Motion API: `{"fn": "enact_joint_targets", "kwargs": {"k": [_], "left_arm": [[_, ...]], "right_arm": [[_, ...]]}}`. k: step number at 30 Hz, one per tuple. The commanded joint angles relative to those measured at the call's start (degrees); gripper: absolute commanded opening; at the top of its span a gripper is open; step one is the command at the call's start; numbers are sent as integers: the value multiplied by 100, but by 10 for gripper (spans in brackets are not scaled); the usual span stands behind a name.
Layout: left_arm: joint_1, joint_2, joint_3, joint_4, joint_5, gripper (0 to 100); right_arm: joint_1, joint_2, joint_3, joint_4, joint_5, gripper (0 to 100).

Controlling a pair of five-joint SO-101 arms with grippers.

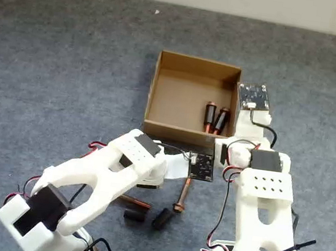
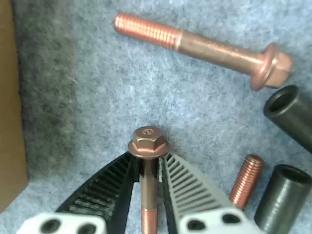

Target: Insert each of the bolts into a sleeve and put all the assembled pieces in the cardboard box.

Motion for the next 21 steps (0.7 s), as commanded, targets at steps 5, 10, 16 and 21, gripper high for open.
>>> {"fn": "enact_joint_targets", "kwargs": {"k": [5, 10, 16, 21], "left_arm": [[-22, -1059, -127, 695, -18, 5], [-31, -2105, -119, 1459, 185, 5], [-31, -3152, -57, 1943, 870, 5], [-31, -4084, 409, 1916, 1468, 5]], "right_arm": [[40, -207, -66, -180, -35, 5], [40, -207, -66, -163, -35, 5], [40, -215, -92, -127, -35, 5], [-4, -224, -119, 286, -44, 5]]}}
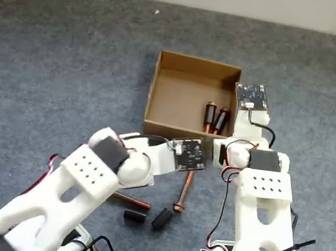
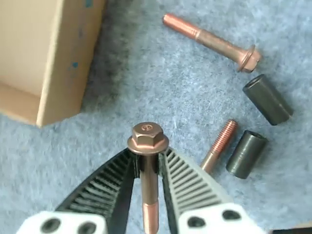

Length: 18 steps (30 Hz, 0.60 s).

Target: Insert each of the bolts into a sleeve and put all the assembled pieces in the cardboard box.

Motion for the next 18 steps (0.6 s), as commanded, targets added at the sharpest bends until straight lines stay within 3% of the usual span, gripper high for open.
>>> {"fn": "enact_joint_targets", "kwargs": {"k": [1, 5, 11, 18], "left_arm": [[4, -954, 251, 35, 580, 6], [-321, -1771, 418, 35, 1319, 6], [-1156, -2651, 470, -97, 2127, 7], [-1262, -3029, 470, -123, 3780, 7]], "right_arm": [[-4, -268, -171, 242, -88, 5], [-154, -760, -207, 259, -747, 5], [-453, -1710, -4, 215, -1108, 5], [-1235, -2123, 549, -295, -1662, 5]]}}
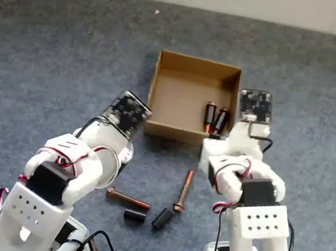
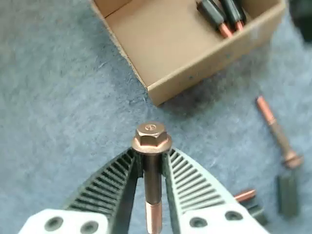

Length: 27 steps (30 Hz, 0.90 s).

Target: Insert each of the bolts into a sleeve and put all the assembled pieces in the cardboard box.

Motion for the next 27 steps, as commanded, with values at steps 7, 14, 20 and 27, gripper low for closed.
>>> {"fn": "enact_joint_targets", "kwargs": {"k": [7, 14, 20, 27], "left_arm": [[-84, -708, -22, -141, 1714, 7], [-110, -1341, 286, -659, 1873, 6], [-110, -2264, 1464, -1618, 1881, 6], [-110, -3582, 2079, -2057, 2505, 6]], "right_arm": [[-629, -1156, 1095, -1429, -501, 5], [-629, -2343, 2185, -2369, -475, 5], [-945, -2914, 2668, -2527, -466, 5], [-1701, -3705, 3266, -2809, -466, 5]]}}
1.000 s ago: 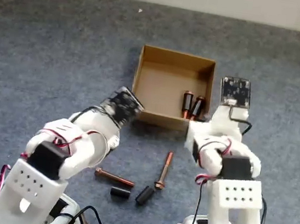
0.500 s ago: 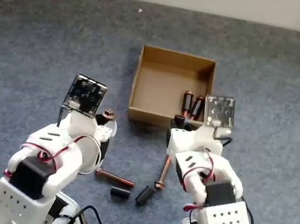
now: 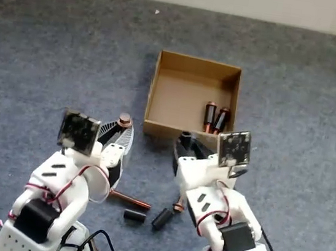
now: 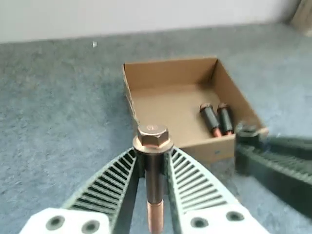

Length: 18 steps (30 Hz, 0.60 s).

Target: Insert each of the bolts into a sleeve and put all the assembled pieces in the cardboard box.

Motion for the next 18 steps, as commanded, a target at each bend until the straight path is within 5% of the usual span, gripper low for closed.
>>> {"fn": "enact_joint_targets", "kwargs": {"k": [1, 5, 10, 18], "left_arm": [[-75, -813, 31, -264, 879, 6], [-66, -1200, -4, -290, 1319, 6], [-66, -1182, -13, -554, 1433, 6], [-22, -1165, 31, -1415, 1424, 6]], "right_arm": [[-488, -725, 426, -655, -26, 5], [-725, -1684, 1446, -1490, 35, 5], [-1121, -1824, 2246, -2176, 1002, 5], [-1297, -1912, 2334, -2299, 1108, 5]]}}
